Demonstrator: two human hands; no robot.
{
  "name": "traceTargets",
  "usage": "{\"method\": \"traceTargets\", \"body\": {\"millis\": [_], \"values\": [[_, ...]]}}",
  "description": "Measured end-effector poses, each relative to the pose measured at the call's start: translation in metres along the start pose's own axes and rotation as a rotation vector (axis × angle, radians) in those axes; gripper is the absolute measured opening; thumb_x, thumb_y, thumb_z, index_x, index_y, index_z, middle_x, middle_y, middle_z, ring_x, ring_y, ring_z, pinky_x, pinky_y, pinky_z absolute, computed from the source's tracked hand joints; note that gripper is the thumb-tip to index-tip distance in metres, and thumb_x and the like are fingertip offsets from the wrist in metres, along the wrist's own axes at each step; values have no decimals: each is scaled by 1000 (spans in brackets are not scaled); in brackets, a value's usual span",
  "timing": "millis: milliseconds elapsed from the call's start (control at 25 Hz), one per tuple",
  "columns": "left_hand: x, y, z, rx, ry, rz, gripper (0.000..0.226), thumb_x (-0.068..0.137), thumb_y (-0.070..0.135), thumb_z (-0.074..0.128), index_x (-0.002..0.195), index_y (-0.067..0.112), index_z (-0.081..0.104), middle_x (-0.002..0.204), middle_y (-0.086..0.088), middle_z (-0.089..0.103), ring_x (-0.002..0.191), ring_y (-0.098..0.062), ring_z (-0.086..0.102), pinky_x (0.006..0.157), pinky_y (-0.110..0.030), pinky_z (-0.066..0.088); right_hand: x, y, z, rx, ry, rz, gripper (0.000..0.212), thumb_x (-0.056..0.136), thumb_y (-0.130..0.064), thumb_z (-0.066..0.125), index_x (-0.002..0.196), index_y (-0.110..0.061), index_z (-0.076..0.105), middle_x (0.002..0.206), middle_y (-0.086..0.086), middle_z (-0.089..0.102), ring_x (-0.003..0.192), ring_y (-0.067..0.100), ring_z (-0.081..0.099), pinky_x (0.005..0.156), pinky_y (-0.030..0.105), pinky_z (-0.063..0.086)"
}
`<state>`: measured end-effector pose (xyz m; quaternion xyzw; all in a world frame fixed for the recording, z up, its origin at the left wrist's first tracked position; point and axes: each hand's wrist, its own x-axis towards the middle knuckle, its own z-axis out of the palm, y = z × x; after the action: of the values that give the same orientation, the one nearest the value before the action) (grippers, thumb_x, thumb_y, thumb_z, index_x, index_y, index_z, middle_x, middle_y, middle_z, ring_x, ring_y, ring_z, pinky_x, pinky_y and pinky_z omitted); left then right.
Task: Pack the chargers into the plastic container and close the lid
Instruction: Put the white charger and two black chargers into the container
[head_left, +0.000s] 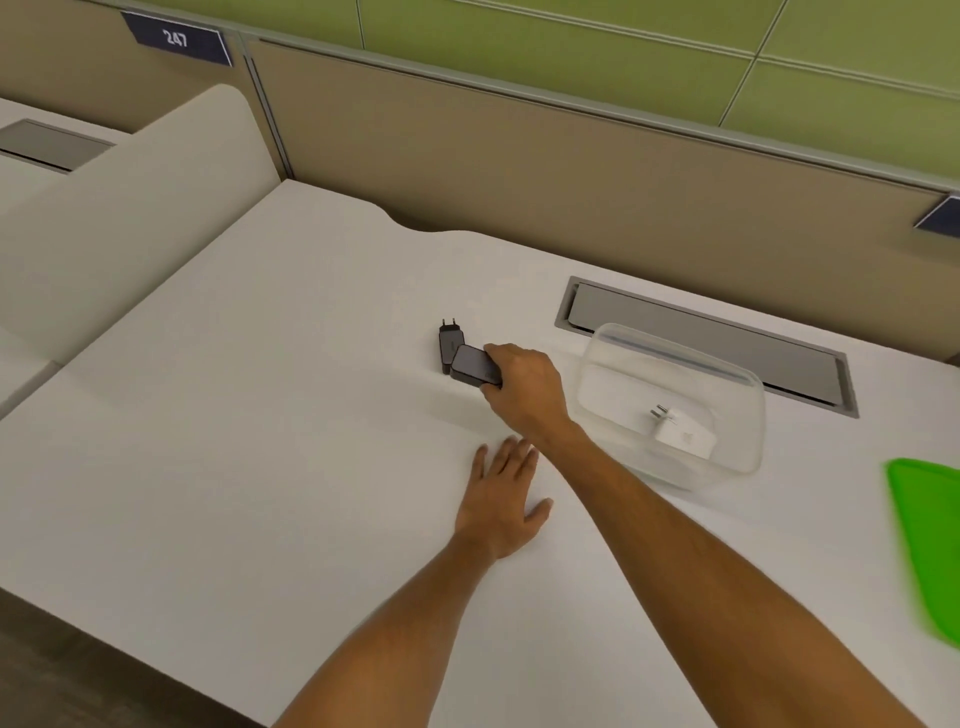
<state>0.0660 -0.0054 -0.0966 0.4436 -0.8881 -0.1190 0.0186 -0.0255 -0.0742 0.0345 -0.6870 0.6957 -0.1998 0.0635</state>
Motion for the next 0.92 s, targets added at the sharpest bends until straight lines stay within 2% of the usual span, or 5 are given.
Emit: {"method": "traceTargets", "body": {"millis": [240,400,520,680,920], "values": [[-1,2,-7,16,-30,33,74,90,59,13,151,18,7,161,1,1,146,-15,-7,118,-47,-7,-14,69,-55,-38,185,249,27,75,-21,65,101,-16,64,92,6,70,77,26,61,60,26,41],[-4,4,-11,20,-35,39,74,90,59,13,151,17,7,161,1,1,146,-14,-7,118,-47,-8,-37,104,-71,-62,212,417,22,73,-19,66,95,-15,67,84,7,71,70,26,60,59,25,39],[-4,4,-11,20,-39,40,74,90,58,13,151,17,7,161,1,1,146,-14,-7,118,-47,-6,-48,122,-71,-81,64,526,21,72,-19,68,93,-15,69,81,8,71,72,27,62,62,27,41],[-4,4,-11,20,-37,38,74,90,59,12,150,18,6,161,1,0,146,-15,-8,118,-47,-6,-42,131,-63,-100,-193,605,31,72,-16,74,103,-12,70,93,11,70,76,21,56,67,28,44],[-3,4,-11,18,-36,35,74,90,59,13,151,18,7,161,0,1,146,-15,-8,118,-47,-7,-30,134,-51,-116,-358,511,36,75,-7,67,110,-15,67,111,9,67,97,27,59,76,31,47]]}}
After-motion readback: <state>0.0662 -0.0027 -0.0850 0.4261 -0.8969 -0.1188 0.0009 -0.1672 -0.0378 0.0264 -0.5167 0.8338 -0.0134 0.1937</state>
